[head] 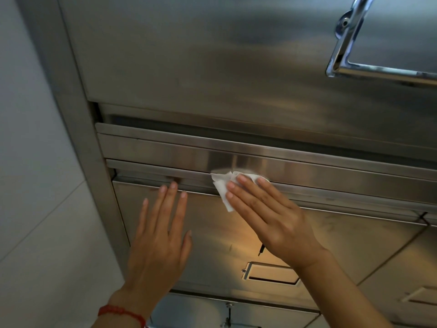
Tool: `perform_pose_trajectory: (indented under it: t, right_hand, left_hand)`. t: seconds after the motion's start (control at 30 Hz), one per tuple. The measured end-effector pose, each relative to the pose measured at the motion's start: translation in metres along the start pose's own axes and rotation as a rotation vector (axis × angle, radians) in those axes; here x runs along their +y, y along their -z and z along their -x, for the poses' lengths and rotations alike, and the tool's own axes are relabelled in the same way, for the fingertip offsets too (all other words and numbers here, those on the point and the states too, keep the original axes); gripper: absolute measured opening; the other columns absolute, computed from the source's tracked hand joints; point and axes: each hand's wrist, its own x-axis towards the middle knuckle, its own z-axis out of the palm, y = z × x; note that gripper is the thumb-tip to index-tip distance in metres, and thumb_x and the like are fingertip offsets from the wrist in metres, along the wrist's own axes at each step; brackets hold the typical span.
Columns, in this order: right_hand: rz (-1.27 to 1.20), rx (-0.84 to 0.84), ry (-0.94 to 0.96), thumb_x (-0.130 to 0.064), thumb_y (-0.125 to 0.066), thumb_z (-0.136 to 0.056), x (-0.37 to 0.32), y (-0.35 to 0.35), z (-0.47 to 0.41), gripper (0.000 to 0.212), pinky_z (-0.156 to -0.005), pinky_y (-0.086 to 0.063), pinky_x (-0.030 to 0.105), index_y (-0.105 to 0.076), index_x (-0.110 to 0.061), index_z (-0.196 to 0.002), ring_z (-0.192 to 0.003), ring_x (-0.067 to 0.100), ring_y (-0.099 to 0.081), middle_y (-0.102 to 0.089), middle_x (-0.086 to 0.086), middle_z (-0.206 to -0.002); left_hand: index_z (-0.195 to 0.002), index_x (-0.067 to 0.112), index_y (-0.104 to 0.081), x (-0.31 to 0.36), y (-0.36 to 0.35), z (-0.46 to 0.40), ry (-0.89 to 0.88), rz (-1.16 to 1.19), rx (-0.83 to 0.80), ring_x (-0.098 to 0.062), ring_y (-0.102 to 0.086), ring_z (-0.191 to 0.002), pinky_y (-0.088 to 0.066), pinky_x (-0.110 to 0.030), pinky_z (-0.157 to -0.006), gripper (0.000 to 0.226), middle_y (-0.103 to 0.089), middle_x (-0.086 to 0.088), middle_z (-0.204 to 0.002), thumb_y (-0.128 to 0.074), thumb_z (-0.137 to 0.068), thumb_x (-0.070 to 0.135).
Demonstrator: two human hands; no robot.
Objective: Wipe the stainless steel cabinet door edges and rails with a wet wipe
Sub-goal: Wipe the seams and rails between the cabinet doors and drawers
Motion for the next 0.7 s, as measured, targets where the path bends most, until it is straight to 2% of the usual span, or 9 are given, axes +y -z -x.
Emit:
perform_pose_trajectory:
  t: [0.43,0.7]
  right_hand:
    - [0.01,0.013,0.009,-0.003,-0.048,-0.095,0.001,-0.001,-0.001,0.032,-0.106,-0.038,0.04,-0.056,-0.003,-0.126,-0.127,0.025,-0.047,-0.053,0.014,-0.132]
    - [0.002,0.003,-0.009,-0.004,-0.052,-0.092,0.008,0.003,0.011,0.035,-0.106,-0.037,0.042,-0.054,-0.003,-0.127,-0.128,0.026,-0.045,-0.051,0.014,-0.134]
  left_hand:
    - [-0.137,-0.005,-0.035,0.004,0.002,0.0,-0.006,0.01,-0.011,-0.032,-0.027,-0.137,-0.026,-0.054,-0.107,0.056,-0.033,-0.022,-0.146,-0.039,-0.088,0.022]
    - [-0.136,-0.005,-0.039,0.009,0.001,-0.001,-0.03,0.021,-0.024,-0.028,-0.029,-0.136,-0.027,-0.057,-0.105,0.057,-0.033,-0.018,-0.146,-0.04,-0.086,0.022]
